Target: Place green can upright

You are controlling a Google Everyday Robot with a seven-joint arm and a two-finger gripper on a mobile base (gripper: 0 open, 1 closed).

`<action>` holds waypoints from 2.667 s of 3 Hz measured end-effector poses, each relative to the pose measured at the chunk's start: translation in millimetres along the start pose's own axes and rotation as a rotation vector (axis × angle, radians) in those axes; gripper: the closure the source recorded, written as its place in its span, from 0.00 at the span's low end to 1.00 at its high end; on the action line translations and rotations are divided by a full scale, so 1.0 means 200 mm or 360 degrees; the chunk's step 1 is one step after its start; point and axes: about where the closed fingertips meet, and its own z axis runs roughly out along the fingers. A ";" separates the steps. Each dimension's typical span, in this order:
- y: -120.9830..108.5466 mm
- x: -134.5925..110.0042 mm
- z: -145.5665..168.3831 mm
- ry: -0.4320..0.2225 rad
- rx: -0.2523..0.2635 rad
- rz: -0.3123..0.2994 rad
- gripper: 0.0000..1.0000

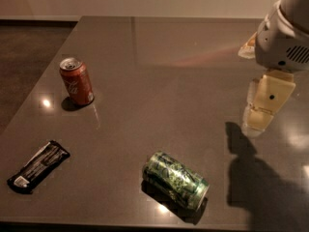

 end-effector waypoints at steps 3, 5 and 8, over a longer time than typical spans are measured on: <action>0.26 -0.19 0.06 0.0062 0.0098 0.0289 0.00; 0.40 -0.29 0.09 -0.0048 -0.0005 0.0384 0.00; 0.56 -0.37 0.17 -0.0023 -0.0014 0.0433 0.00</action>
Offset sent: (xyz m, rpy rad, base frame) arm -0.0456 0.0554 -0.0272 -0.0545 -0.0274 -0.2572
